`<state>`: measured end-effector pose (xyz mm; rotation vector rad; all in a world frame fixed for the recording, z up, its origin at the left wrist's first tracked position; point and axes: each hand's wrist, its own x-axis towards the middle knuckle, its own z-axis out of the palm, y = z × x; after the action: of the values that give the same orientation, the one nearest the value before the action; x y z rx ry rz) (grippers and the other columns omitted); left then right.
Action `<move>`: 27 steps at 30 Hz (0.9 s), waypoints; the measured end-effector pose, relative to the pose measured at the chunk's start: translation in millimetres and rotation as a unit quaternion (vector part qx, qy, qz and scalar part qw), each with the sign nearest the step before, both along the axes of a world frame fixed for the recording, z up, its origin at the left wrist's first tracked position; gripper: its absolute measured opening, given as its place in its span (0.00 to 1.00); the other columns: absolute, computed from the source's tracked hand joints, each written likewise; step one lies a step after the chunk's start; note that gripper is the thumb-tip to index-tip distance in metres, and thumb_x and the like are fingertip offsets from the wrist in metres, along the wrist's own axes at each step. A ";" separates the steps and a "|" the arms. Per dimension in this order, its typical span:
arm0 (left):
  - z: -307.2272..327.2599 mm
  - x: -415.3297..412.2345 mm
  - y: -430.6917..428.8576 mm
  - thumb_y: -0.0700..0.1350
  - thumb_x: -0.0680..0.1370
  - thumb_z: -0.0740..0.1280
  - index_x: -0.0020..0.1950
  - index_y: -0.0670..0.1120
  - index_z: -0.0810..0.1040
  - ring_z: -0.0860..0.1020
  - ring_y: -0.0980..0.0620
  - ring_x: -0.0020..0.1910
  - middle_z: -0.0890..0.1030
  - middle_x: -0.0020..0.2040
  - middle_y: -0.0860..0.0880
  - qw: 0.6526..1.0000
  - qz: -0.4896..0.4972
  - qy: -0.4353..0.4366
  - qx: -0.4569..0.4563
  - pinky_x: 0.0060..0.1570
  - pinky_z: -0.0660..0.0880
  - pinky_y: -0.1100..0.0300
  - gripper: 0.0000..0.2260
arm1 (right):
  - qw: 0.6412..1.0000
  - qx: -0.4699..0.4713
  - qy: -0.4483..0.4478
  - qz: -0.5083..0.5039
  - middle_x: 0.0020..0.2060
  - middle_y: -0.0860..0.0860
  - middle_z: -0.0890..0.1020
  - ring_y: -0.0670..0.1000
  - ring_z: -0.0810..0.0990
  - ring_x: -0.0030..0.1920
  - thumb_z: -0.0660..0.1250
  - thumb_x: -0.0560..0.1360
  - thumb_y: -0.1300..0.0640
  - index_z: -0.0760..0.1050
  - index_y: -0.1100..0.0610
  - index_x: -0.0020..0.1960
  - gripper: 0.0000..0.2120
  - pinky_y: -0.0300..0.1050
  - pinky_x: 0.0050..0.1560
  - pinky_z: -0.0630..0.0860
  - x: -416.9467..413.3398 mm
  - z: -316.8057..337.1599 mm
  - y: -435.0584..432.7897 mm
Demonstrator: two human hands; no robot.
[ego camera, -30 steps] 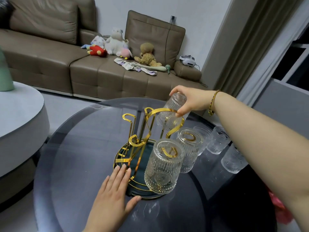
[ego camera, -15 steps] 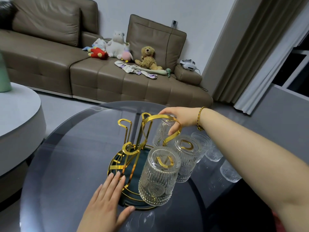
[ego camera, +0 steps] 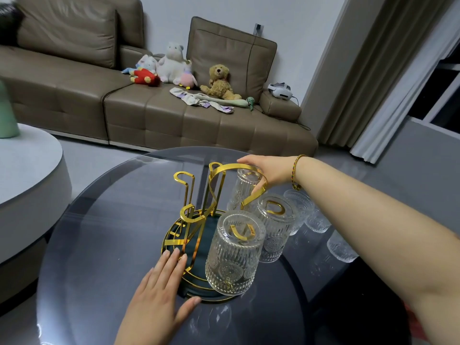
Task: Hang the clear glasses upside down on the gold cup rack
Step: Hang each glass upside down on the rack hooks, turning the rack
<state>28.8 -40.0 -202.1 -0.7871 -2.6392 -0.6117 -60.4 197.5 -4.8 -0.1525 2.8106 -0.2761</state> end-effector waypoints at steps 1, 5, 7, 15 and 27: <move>-1.0 -0.7 0.1 0.66 0.75 0.37 0.56 0.41 0.78 0.34 0.63 0.69 0.80 0.56 0.42 1.000 0.004 -0.006 -0.003 0.67 0.40 0.69 0.40 | 1.000 0.001 0.002 -0.007 0.71 0.55 0.59 0.54 0.60 0.69 0.72 0.65 0.58 0.51 0.53 0.70 0.41 0.48 0.66 0.63 0.9 0.6 0.9; 1.4 -1.8 1.3 0.72 0.67 0.29 0.67 0.43 0.66 0.32 0.65 0.68 0.66 0.69 0.43 0.998 0.013 -0.041 -0.039 0.68 0.56 0.61 0.47 | 0.998 -0.014 0.036 -0.040 0.71 0.56 0.60 0.56 0.62 0.69 0.72 0.65 0.57 0.50 0.52 0.70 0.42 0.47 0.64 0.64 12.4 11.3 6.2; 5.9 0.8 -1.0 0.75 0.53 0.21 0.72 0.49 0.47 0.32 0.59 0.67 0.45 0.74 0.47 0.991 0.007 -0.122 -0.049 0.71 0.47 0.60 0.54 | 0.996 -0.029 0.059 -0.052 0.71 0.56 0.61 0.55 0.64 0.67 0.72 0.66 0.56 0.51 0.52 0.70 0.41 0.45 0.62 0.65 22.8 18.2 11.0; 11.4 9.9 1.2 0.72 0.46 0.16 0.70 0.53 0.38 0.32 0.55 0.65 0.34 0.67 0.54 0.986 0.021 -0.131 -0.098 0.70 0.40 0.57 0.55 | 0.922 -0.167 0.312 -0.158 0.54 0.58 0.76 0.54 0.74 0.52 0.67 0.69 0.65 0.68 0.59 0.60 0.21 0.41 0.54 0.69 94.1 -4.9 55.7; 9.2 16.9 15.8 0.75 0.58 0.24 0.72 0.49 0.50 0.41 0.57 0.70 0.49 0.74 0.51 0.990 0.055 -0.125 -0.023 0.72 0.48 0.53 0.51 | 0.793 -0.371 0.267 -0.403 0.69 0.59 0.63 0.57 0.63 0.68 0.71 0.67 0.59 0.52 0.57 0.70 0.39 0.51 0.66 0.63 126.9 -152.3 82.6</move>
<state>45.8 -24.2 -192.9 -0.6060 -2.9102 -0.6606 66.5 280.1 -157.1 0.9732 2.9080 -1.7639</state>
